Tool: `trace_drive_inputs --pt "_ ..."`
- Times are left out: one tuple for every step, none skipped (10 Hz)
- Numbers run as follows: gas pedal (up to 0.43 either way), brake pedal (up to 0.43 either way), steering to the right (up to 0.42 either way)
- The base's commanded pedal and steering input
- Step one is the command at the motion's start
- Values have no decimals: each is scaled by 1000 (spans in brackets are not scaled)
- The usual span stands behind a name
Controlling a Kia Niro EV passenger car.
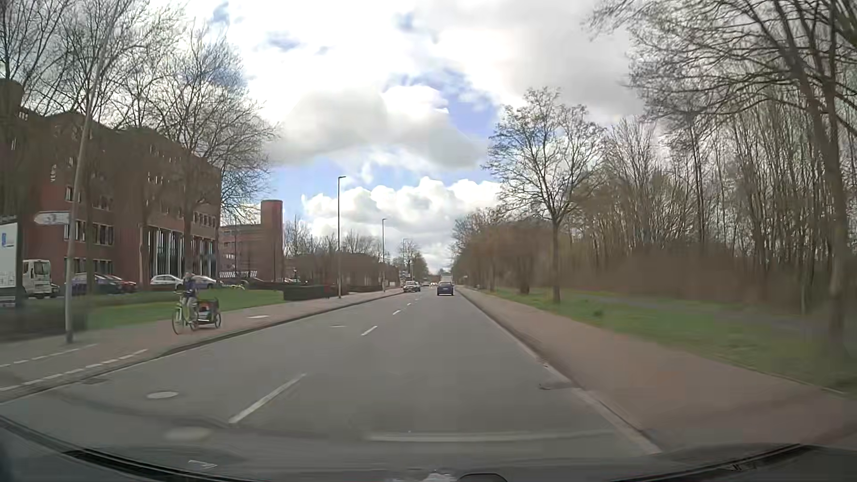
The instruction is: Follow the waypoints while adhering to traffic rules and regulations
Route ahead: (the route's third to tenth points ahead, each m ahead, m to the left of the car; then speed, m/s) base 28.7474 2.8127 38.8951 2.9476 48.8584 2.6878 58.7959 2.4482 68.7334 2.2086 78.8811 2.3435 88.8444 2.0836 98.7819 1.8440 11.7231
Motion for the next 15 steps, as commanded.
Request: trace_drive_inputs --pt "169 0 -5" --pt "169 0 -5" --pt "177 0 -5" --pt "177 0 -5" --pt "209 0 -4" --pt "220 0 -4" --pt "220 0 -3" --pt "220 0 -2" --pt "220 0 -2" --pt "209 0 -2" --pt "209 0 -2" --pt "209 0 -1" --pt "209 0 -2" --pt "209 0 -2" --pt "209 0 -2"
